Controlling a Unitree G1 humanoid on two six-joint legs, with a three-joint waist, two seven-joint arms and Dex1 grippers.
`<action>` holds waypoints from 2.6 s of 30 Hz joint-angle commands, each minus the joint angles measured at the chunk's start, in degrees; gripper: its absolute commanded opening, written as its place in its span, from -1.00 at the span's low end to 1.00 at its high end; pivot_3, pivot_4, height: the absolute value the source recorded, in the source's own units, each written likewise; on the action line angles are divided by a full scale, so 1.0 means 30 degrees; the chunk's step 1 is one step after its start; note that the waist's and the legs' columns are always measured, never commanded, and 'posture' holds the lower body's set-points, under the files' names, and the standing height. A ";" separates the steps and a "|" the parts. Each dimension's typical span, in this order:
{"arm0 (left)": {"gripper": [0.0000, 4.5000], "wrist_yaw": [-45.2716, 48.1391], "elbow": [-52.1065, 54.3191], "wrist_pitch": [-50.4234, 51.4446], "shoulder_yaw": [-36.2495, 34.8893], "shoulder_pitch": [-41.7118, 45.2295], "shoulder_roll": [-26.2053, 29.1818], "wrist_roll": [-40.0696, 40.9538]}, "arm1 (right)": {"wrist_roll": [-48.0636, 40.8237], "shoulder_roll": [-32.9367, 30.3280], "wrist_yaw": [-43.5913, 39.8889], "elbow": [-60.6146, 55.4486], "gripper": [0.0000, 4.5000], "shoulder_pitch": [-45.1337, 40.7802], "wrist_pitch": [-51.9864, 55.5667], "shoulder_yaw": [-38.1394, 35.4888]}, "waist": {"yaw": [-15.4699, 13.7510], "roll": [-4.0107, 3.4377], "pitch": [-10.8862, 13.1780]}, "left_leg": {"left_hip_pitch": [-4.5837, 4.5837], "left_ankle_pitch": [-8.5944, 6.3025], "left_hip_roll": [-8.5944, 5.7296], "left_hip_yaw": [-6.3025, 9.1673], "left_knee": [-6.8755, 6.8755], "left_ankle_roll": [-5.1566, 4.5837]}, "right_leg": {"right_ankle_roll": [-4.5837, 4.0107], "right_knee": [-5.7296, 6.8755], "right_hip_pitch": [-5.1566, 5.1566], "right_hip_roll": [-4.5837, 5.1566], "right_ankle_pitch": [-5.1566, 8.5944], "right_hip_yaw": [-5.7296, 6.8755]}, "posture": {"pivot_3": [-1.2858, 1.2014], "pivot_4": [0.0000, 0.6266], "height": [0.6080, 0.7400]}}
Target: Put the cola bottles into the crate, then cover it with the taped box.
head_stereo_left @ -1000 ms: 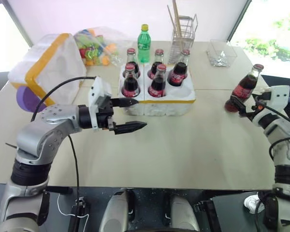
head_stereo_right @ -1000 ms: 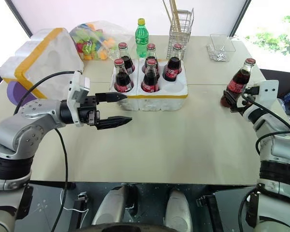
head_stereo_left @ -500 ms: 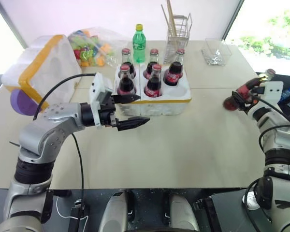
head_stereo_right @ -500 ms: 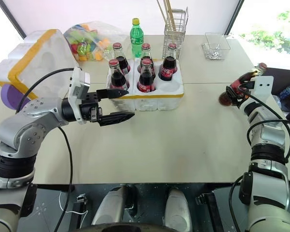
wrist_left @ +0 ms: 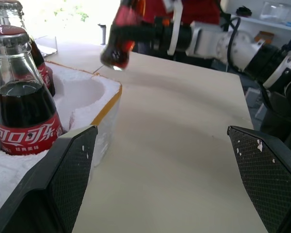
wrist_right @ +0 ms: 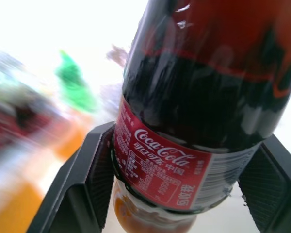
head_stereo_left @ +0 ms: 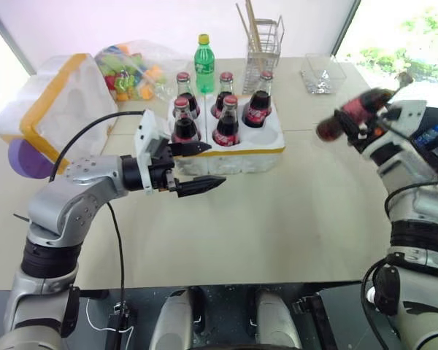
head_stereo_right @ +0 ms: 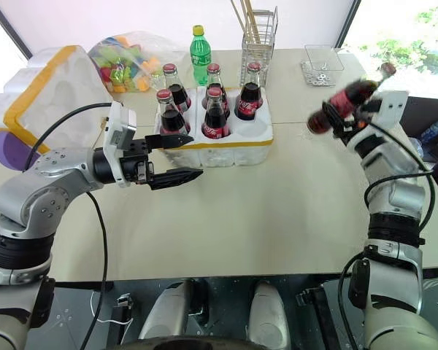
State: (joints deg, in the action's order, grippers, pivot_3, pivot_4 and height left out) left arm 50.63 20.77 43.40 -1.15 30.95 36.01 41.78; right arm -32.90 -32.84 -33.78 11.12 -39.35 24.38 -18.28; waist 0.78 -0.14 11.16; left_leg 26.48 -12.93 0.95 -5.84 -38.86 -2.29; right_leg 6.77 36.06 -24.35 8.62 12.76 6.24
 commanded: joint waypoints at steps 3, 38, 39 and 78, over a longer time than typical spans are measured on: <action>1.00 -0.0253 0.0471 -0.0459 -0.0386 -0.0004 0.0081 -0.0116 | -0.0385 -0.0149 -0.0976 -0.2909 0.27 -0.1474 0.1810 0.1925 | -0.0173 0.0004 -0.0002 | 0.0000 -0.0004 -0.0002 0.0007 -0.0001 -0.0004 | -0.0001 -0.0001 0.0003 -0.0001 0.0001 0.0003 | 0.03 -0.52 0.94; 1.00 -0.1259 0.0795 -0.0679 -0.2146 -0.1083 0.1608 -0.0748 | 0.4637 -0.0080 -0.3901 -0.1273 0.96 -0.2221 0.2253 0.5553 | -0.0393 0.0016 -0.0008 | 0.0016 -0.0007 -0.0016 -0.0023 -0.0034 -0.0008 | -0.0001 0.0000 0.0002 0.0002 -0.0001 0.0004 | 0.03 -0.52 0.94; 1.00 -0.1373 0.0971 -0.0412 -0.2673 -0.1242 0.2006 -0.0536 | 0.4471 -0.0377 -0.4072 -0.1789 0.96 -0.2069 0.2426 0.5343 | -0.0400 0.0016 -0.0008 | 0.0016 -0.0007 -0.0012 -0.0016 -0.0034 -0.0008 | -0.0001 0.0000 -0.0001 0.0001 -0.0001 0.0004 | 0.03 -0.52 0.94; 1.00 -0.2964 -1.5323 0.4988 0.0791 0.5805 1.1200 -0.8633 | -0.4997 -0.6715 -0.7946 -0.8627 0.96 -0.0894 0.7159 -0.0183 | -0.0495 0.0099 0.0000 | 0.0000 0.0053 -0.0017 -0.0162 0.0236 0.0103 | -0.0039 -0.0026 -0.0149 0.0003 0.0000 0.0003 | 0.03 -0.52 0.94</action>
State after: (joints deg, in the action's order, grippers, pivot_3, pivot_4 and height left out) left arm 41.22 -22.92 59.77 1.01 46.12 68.82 18.39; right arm -46.44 -52.74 -58.41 -12.75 -41.86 46.33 -16.67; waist -0.71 0.15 11.15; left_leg 26.49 -12.77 0.90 -6.32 -38.17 -1.99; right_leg 6.65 36.00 -24.79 8.63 12.76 6.25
